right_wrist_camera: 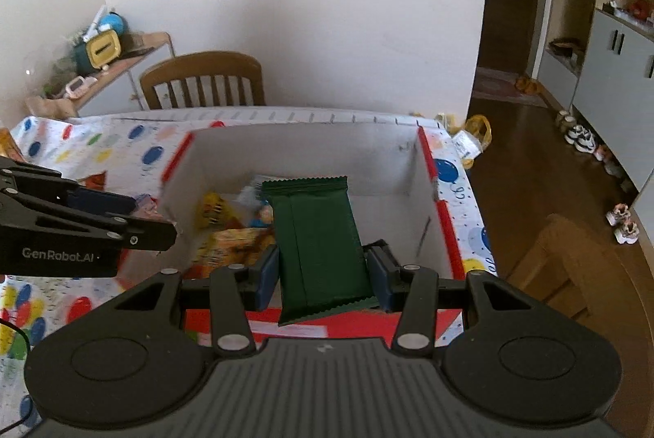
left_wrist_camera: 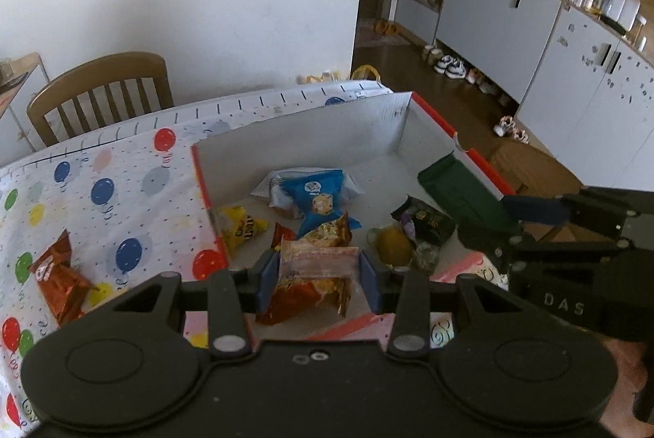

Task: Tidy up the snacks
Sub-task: 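Carry the green bar and small wrapped snack over the cardboard box with both grippers, then open the right gripper to drop the green bar while the left drops the small snack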

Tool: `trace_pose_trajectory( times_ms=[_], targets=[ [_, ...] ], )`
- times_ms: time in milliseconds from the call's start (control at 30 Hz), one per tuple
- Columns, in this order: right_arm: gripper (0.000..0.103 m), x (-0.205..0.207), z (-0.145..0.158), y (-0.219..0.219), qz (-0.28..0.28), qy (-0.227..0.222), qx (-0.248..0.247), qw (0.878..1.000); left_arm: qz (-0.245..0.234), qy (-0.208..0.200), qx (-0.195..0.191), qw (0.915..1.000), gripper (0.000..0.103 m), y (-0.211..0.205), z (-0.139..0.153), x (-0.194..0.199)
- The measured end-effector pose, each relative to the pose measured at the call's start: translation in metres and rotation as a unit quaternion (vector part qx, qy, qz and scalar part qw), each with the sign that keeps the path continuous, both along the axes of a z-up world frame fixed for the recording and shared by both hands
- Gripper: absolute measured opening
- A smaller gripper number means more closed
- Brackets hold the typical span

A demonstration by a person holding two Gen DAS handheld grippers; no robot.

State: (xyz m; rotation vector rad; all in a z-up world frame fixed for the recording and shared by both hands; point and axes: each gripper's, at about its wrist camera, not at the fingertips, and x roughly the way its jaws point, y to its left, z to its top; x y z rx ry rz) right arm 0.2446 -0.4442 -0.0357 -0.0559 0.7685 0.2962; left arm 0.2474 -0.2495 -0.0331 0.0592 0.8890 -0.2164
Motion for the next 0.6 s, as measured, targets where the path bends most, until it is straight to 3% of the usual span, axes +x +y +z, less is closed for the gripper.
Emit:
trace_pose_trajectory(
  times_ms=[600],
  targets=[
    [0.046,0.068,-0.056,0.005,0.021,0.057,-0.076,0.995,0.064,0.062,0.021,0.9958,0.041,-0.014,-0.049,0.091]
  ],
)
